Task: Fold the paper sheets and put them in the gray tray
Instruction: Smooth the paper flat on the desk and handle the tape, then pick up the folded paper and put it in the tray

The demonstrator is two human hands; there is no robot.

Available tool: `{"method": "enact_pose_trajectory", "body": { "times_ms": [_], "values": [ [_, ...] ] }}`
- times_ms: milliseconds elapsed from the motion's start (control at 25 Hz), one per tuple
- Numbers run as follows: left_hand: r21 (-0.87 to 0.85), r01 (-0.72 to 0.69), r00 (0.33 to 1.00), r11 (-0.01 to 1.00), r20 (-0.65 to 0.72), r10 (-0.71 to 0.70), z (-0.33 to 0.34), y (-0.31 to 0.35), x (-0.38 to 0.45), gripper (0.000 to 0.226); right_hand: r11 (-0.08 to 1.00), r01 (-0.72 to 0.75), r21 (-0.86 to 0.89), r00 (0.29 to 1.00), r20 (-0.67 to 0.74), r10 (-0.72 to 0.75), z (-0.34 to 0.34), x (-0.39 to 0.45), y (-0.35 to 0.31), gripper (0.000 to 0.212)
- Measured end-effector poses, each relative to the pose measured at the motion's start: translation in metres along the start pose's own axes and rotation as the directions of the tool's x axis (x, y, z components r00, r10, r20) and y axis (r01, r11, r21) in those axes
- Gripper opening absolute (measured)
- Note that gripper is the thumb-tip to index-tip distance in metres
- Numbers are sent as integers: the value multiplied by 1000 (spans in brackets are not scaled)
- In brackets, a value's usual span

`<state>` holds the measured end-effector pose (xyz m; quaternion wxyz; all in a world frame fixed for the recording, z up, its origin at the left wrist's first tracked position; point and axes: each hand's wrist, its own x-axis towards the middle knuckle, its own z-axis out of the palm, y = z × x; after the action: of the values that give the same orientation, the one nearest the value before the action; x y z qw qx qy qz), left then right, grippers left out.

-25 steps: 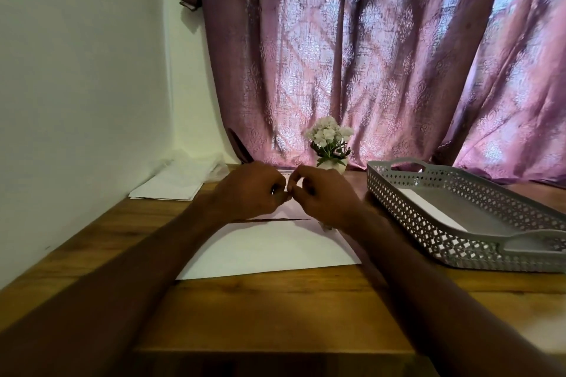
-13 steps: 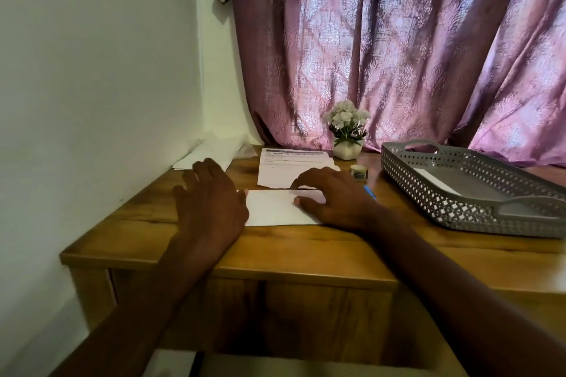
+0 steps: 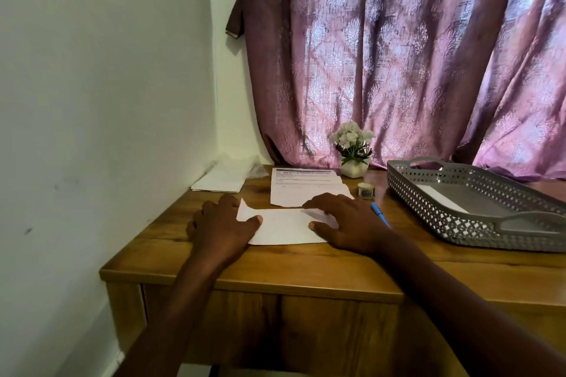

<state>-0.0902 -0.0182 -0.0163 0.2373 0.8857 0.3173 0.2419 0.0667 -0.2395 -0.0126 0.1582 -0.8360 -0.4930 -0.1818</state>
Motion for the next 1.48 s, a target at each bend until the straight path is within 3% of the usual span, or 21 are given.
{"method": "enact_pose_trajectory", "body": {
  "times_ms": [120, 240, 440, 560, 680, 840, 1000, 1160, 1280, 1360, 1480],
  "values": [
    [-321, -21, 1000, 947, -21, 15, -9, -4, -5, 57, 999, -25, -28, 1000, 17, 25, 1, 3, 1, 61],
    [-647, -74, 997, 759, -35, 67, -14, -4, -10, 57, 997, -22, -72, 1000, -21, 21, 3, 5, 1, 70],
    [-853, -119, 993, 509, -112, 44, -24, -1, -16, 42, 998, -43, -42, 992, -119, 38, 2, 7, 2, 65],
    [-882, -164, 985, 442, -172, 23, -24, 1, -18, 27, 999, -1, -53, 946, -324, -17, -4, 8, -6, 51],
    [-823, -252, 955, 508, -298, -9, -21, 3, -14, 23, 997, 46, 63, 883, -469, -11, -23, 14, -8, 39],
    [-798, -336, 932, 500, -358, 56, -29, 33, 11, 31, 921, 27, 388, 835, -516, 193, -75, 28, 14, 28],
    [-814, -438, 899, 382, -409, 158, -41, 109, 54, 30, 886, -7, 463, 781, -551, 294, -134, 37, 56, 29],
    [-881, -422, 895, 215, -367, 254, -31, 199, 103, 27, 816, -51, 576, 705, -557, 438, -164, 31, 103, 31],
    [-936, -321, 913, 141, -268, 307, -3, 260, 130, 26, 676, -120, 727, 631, -470, 618, -173, 17, 143, 32],
    [-954, -259, 932, 153, -205, 299, 21, 296, 139, 26, 563, -203, 801, 598, -354, 719, -179, 2, 167, 31],
    [-945, -167, 972, 281, -109, 209, 68, 337, 144, 23, 470, -381, 796, 557, -209, 804, -171, -22, 199, 25]
  ]
}}
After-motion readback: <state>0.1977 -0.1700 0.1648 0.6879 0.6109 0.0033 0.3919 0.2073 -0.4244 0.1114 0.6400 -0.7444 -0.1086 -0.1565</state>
